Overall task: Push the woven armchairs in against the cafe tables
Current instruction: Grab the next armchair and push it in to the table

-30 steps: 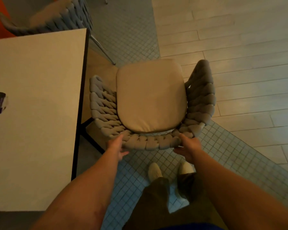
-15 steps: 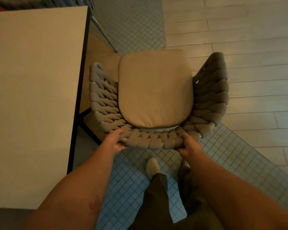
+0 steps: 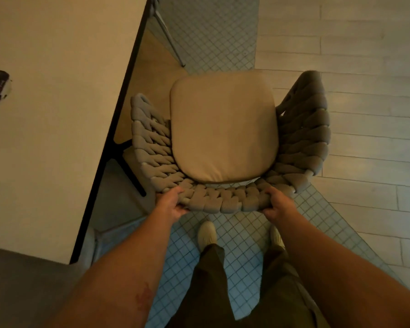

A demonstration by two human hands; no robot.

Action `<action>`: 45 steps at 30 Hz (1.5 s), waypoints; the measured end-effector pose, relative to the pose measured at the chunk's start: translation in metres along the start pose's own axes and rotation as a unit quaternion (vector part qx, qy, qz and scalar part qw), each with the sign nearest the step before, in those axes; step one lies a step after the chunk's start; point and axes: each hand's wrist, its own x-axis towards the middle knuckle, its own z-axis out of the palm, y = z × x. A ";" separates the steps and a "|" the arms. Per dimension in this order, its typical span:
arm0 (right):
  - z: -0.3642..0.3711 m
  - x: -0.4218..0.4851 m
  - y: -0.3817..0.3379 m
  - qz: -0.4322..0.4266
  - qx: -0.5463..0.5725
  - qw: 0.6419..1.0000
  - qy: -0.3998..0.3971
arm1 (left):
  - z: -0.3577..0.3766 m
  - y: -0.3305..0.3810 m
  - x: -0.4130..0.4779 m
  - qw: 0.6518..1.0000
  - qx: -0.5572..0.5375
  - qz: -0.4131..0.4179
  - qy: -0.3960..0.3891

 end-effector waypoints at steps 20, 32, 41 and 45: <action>-0.022 0.001 -0.106 -0.028 -0.160 0.984 -0.068 | 0.070 -0.080 -0.037 0.985 -0.169 -0.017 0.023; -0.027 -0.021 -0.139 -0.090 -0.294 0.949 -0.070 | 0.080 -0.092 -0.047 0.920 0.138 0.207 0.303; -0.057 -0.067 -0.166 -0.495 -0.577 0.647 -0.057 | 0.071 -0.094 -0.082 0.691 0.652 0.296 0.100; -0.047 -0.046 -0.152 -0.507 -0.684 0.489 -0.191 | 0.064 -0.084 -0.070 0.632 0.714 0.294 0.063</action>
